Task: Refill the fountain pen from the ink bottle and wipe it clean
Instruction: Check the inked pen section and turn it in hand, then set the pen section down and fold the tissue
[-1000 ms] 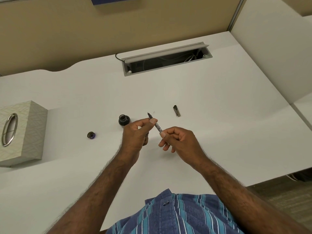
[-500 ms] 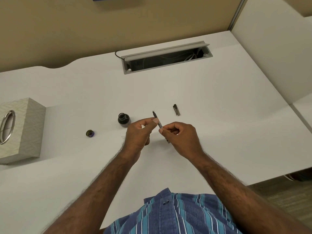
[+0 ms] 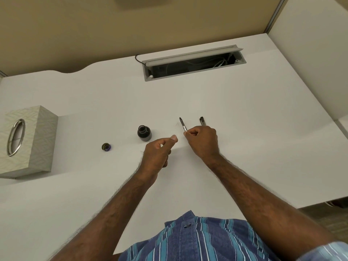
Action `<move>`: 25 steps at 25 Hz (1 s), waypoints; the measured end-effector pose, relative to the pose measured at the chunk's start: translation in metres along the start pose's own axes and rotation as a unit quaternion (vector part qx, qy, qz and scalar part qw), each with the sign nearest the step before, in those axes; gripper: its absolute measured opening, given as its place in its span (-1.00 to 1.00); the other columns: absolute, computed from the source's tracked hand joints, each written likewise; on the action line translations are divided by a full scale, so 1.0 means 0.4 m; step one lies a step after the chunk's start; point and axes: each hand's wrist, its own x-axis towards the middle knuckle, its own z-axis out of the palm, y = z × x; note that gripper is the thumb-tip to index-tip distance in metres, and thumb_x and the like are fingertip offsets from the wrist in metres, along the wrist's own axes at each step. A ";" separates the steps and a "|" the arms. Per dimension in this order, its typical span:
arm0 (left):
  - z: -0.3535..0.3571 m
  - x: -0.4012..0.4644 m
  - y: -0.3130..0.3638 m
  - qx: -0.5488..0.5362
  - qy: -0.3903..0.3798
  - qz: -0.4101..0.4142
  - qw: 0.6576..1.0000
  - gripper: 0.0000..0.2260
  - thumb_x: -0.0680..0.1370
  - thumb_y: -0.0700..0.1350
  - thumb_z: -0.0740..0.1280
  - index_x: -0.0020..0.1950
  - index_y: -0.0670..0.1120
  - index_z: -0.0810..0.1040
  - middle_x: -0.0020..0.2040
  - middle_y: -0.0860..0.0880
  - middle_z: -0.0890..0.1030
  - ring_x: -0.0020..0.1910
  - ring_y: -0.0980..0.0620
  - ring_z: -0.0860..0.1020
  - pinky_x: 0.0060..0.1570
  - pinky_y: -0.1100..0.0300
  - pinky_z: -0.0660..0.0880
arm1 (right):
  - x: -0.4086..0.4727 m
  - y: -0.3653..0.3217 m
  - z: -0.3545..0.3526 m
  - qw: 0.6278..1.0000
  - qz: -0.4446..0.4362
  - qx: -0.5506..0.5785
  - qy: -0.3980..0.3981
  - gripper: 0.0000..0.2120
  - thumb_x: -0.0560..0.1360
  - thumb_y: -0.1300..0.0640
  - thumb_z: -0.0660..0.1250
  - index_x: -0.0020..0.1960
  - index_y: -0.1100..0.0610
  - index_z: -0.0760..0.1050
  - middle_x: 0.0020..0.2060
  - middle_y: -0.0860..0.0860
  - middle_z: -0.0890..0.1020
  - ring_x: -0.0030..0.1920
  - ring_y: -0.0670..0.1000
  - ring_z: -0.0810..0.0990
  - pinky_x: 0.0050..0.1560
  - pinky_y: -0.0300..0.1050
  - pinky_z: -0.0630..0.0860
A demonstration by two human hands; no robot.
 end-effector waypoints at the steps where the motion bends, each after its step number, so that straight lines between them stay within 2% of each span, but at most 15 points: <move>1: -0.001 -0.001 -0.002 0.003 -0.001 0.000 1.000 -0.70 0.61 0.15 0.45 0.10 -0.07 0.77 -0.47 0.17 0.35 -0.47 0.06 0.20 -0.42 0.20 0.21 | 0.003 -0.002 0.007 1.000 0.006 -0.006 0.003 -0.82 0.55 0.03 0.49 -0.13 0.11 0.77 -0.22 -0.02 0.79 -0.21 0.01 0.68 -0.15 -0.21 0.49; 4: -0.004 -0.002 -0.009 0.006 0.000 -0.004 1.000 -0.71 0.62 0.15 0.45 0.09 -0.05 0.77 -0.47 0.17 0.35 -0.46 0.06 0.21 -0.41 0.20 0.22 | 0.006 0.000 0.026 1.000 0.013 -0.026 0.002 -0.72 0.54 0.05 0.45 -0.25 0.21 0.68 -0.34 0.08 0.73 -0.24 0.15 0.67 -0.15 -0.08 0.62; 6: -0.006 -0.001 -0.013 0.006 0.001 -0.006 1.000 -0.72 0.61 0.16 0.45 0.07 -0.03 0.78 -0.45 0.16 0.35 -0.45 0.05 0.21 -0.41 0.20 0.23 | 0.007 0.004 0.028 0.999 0.009 -0.049 0.000 -0.64 0.54 0.05 0.43 -0.33 0.26 0.55 -0.47 0.11 0.59 -0.36 0.19 0.54 -0.22 -0.05 0.57; 9: -0.009 0.003 -0.018 0.009 0.000 -0.011 1.000 -0.72 0.61 0.18 0.45 0.06 0.00 0.78 -0.44 0.15 0.35 -0.44 0.04 0.21 -0.40 0.20 0.23 | 0.007 0.001 0.025 0.998 -0.005 -0.065 0.005 -0.55 0.54 0.08 0.44 -0.44 0.19 0.36 -0.57 0.04 0.35 -0.48 0.04 0.29 -0.34 -0.12 0.38; 11: -0.009 0.006 -0.020 0.007 0.000 -0.014 1.000 -0.73 0.61 0.18 0.44 0.06 0.01 0.78 -0.44 0.15 0.36 -0.44 0.04 0.22 -0.40 0.19 0.23 | 0.006 -0.003 0.027 0.997 -0.003 -0.073 0.008 -0.57 0.54 0.07 0.44 -0.44 0.14 0.39 -0.56 -0.01 0.40 -0.47 0.03 0.35 -0.30 -0.15 0.40; 14: -0.009 0.007 -0.019 0.007 -0.001 -0.014 1.000 -0.73 0.61 0.18 0.44 0.06 0.01 0.78 -0.45 0.17 0.37 -0.44 0.04 0.22 -0.40 0.20 0.23 | 0.009 0.000 0.034 0.997 -0.002 -0.077 0.005 -0.67 0.54 0.03 0.45 -0.35 0.13 0.58 -0.45 0.00 0.62 -0.36 0.10 0.56 -0.20 -0.12 0.56; 18: -0.014 0.004 -0.017 0.011 -0.002 -0.011 1.000 -0.71 0.61 0.20 0.44 0.06 0.00 0.78 -0.46 0.18 0.37 -0.45 0.06 0.23 -0.40 0.21 0.25 | 0.013 0.008 0.035 0.997 0.006 -0.072 0.006 -0.69 0.52 -0.03 0.48 -0.24 0.20 0.69 -0.37 0.05 0.68 -0.27 0.14 0.61 -0.13 -0.10 0.58; 20: -0.018 -0.002 -0.015 0.006 0.002 -0.013 1.000 -0.70 0.61 0.19 0.44 0.07 -0.02 0.77 -0.44 0.16 0.37 -0.46 0.06 0.23 -0.41 0.21 0.24 | 0.013 0.009 0.028 0.998 0.028 -0.055 0.002 -0.72 0.52 -0.09 0.50 -0.06 0.14 0.77 -0.19 0.04 0.77 -0.10 0.12 0.69 -0.05 -0.16 0.52; 22: -0.021 -0.011 -0.016 -0.002 0.006 -0.013 1.000 -0.69 0.62 0.19 0.43 0.08 -0.03 0.77 -0.39 0.11 0.37 -0.45 0.06 0.24 -0.42 0.22 0.25 | 0.004 0.005 0.013 0.998 0.037 -0.047 0.003 -0.64 0.53 -0.13 0.51 0.18 0.09 0.76 0.00 0.03 0.80 0.09 0.09 0.73 0.03 -0.18 0.49; 25: -0.026 -0.033 -0.015 -0.008 0.014 -0.006 1.000 -0.64 0.64 0.24 0.37 0.11 -0.03 0.76 -0.31 0.06 0.41 -0.40 0.07 0.31 -0.38 0.23 0.30 | -0.026 -0.004 -0.020 0.999 0.020 -0.034 0.012 -0.64 0.54 -0.12 0.51 0.21 0.08 0.74 -0.06 0.00 0.78 0.06 0.07 0.72 0.05 -0.15 0.52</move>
